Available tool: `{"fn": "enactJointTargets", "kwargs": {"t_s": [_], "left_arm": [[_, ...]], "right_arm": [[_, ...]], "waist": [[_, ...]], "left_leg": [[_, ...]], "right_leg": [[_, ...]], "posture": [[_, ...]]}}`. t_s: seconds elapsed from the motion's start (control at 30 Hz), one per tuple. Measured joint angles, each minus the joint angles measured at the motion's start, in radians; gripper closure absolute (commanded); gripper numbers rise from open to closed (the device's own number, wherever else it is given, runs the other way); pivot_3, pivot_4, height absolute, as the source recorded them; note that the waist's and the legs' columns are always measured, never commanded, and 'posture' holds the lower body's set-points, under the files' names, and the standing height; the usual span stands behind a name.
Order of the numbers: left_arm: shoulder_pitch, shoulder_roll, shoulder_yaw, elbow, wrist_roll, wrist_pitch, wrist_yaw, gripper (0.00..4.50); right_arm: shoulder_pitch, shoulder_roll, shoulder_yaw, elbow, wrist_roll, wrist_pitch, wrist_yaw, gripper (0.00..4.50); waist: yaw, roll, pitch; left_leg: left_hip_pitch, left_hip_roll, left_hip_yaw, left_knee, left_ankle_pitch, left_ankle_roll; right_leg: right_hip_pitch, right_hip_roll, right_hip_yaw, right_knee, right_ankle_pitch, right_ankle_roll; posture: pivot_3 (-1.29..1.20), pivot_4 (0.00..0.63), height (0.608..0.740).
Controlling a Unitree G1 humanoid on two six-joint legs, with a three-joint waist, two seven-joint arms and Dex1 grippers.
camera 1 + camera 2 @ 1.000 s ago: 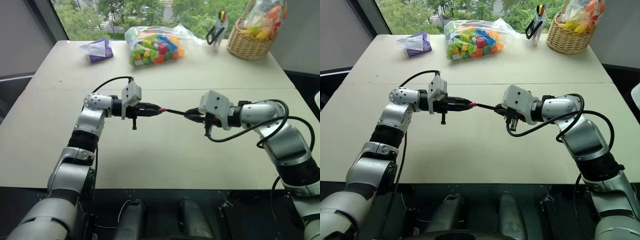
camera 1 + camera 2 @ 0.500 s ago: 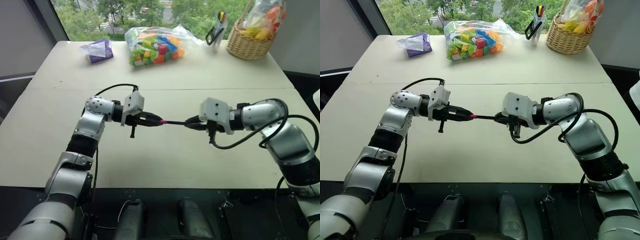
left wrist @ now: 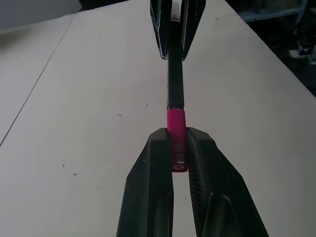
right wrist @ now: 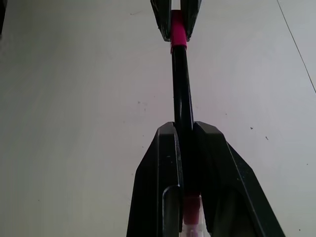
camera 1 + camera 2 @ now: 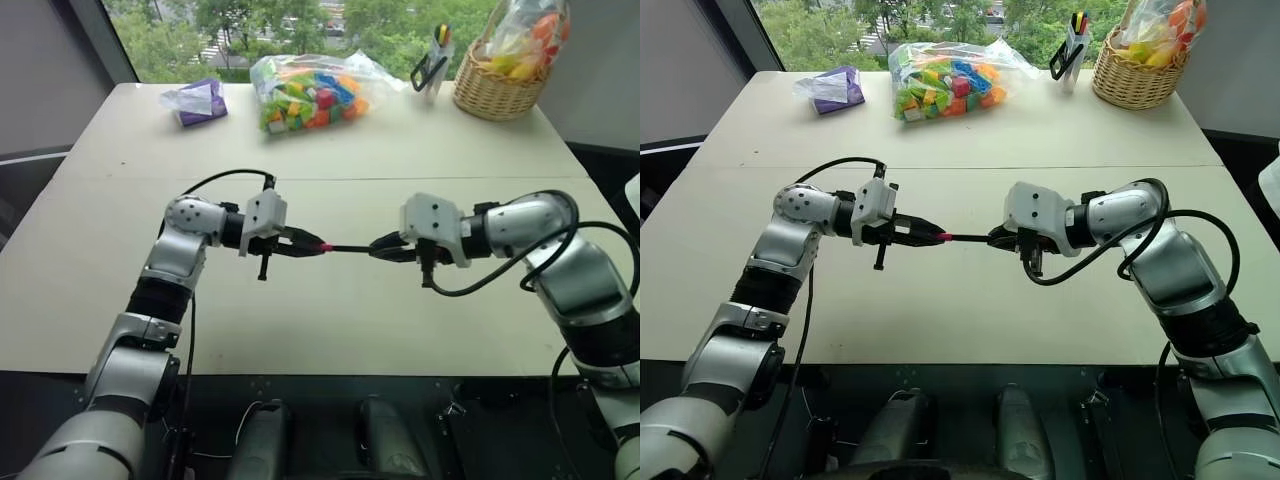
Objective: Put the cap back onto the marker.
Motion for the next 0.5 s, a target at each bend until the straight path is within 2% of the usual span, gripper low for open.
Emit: {"fn": "enactJointTargets", "kwargs": {"t_s": [0.5], "left_arm": [[0.018, 0.0, 0.004, -0.017, 0.002, -0.044, 0.025, 4.5]], "right_arm": [[-0.011, 0.018, -0.012, -0.007, 0.011, 0.067, 0.004, 4.44]], "waist": [[0.0, 0.0, 0.0]], "left_leg": [[0.0, 0.0, 0.0, 0.0, 0.0, 0.0]], "right_leg": [[-0.001, 0.0, 0.001, 0.001, 0.0, 0.0]], "posture": [[0.0, 0.15, 0.74]]}}
